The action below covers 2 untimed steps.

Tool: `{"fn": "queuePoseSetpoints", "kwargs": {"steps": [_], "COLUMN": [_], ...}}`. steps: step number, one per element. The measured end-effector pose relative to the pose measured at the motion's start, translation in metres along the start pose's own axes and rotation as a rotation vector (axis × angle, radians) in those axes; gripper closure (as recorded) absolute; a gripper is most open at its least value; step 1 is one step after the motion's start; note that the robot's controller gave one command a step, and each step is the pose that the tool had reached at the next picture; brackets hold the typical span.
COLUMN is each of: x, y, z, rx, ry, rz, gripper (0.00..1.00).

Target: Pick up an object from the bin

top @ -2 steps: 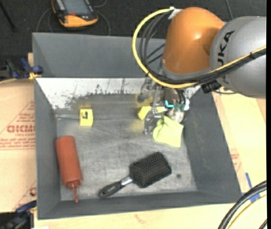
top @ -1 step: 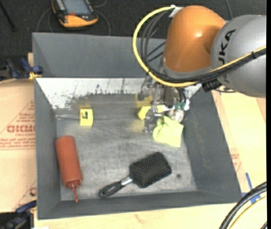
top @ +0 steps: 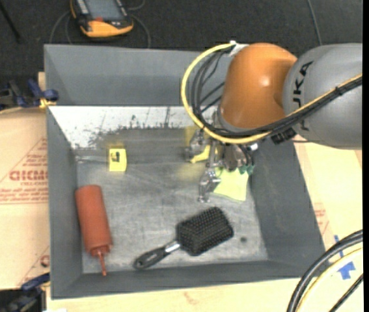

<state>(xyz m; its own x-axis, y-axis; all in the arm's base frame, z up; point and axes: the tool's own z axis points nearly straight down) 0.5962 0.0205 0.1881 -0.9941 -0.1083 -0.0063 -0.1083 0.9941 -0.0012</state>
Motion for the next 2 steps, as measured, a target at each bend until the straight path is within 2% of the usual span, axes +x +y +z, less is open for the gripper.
{"fn": "queuePoseSetpoints", "kwargs": {"steps": [1, 2], "x": [0.051, 0.061], "y": [-0.032, -0.046], "z": [0.029, 0.038], "rx": [0.000, -0.001], "ry": [0.009, 0.004], "rz": [-0.024, -0.245], "gripper": [0.00, 0.00]}}
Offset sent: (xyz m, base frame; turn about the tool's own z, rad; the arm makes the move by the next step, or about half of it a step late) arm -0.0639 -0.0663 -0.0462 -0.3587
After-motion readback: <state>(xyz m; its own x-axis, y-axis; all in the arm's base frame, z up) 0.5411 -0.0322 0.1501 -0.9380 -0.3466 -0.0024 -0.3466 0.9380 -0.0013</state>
